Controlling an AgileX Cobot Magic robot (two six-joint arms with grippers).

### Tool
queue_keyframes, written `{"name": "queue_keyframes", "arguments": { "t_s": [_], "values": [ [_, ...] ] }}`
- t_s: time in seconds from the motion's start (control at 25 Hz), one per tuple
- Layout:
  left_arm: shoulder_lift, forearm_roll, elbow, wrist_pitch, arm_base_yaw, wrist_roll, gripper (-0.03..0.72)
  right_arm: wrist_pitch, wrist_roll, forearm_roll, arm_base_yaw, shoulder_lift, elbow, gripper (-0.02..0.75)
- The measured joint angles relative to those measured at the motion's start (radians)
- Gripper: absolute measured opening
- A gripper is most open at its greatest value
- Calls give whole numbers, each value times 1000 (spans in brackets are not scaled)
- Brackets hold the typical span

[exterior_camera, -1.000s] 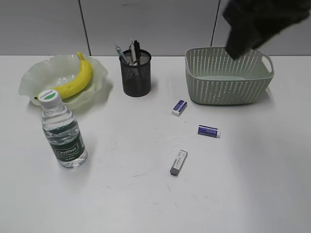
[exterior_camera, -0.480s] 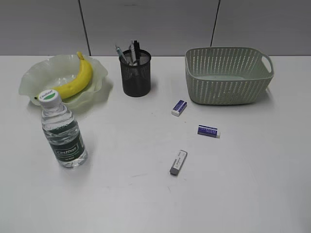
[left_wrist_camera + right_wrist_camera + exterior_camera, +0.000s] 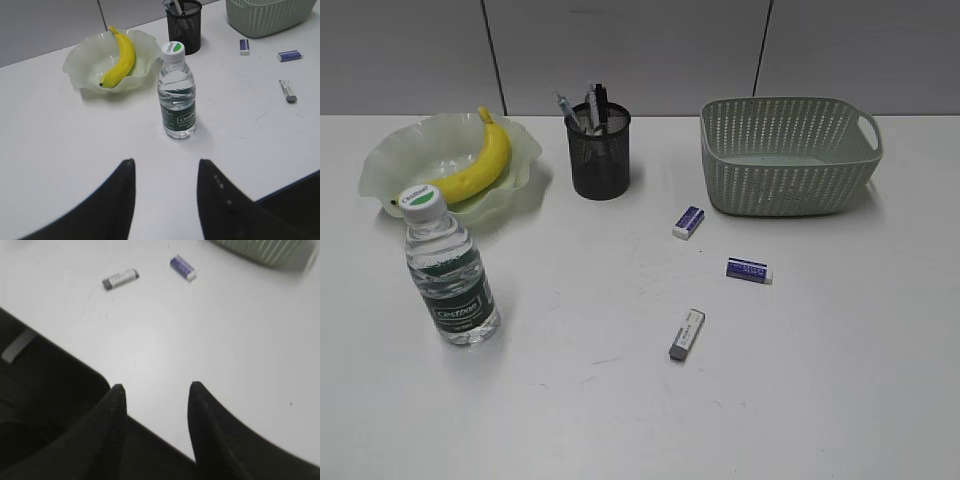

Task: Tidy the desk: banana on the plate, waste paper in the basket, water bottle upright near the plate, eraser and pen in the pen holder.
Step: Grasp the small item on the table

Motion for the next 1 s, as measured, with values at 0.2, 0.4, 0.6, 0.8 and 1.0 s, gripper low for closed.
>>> {"name": "queue_keyframes", "arguments": {
  "t_s": [0.2, 0.4, 0.6, 0.8, 1.0],
  "values": [
    [45, -9, 0, 0, 0, 0, 309, -19, 0, -5, 0, -231, 11, 336],
    [214, -68, -11, -18, 5, 0, 309, -24, 4, -25, 5, -243, 12, 334],
    [466, -154, -77, -130, 7, 20, 309, -24, 4, -29, 6, -243, 12, 334],
    [748, -252, -190, -184, 8, 39, 309, -24, 5, -30, 6, -243, 12, 333],
    [1027, -325, -332, -206, -39, 42, 309, -24, 5, -31, 6, -243, 12, 333]
  ]
}}
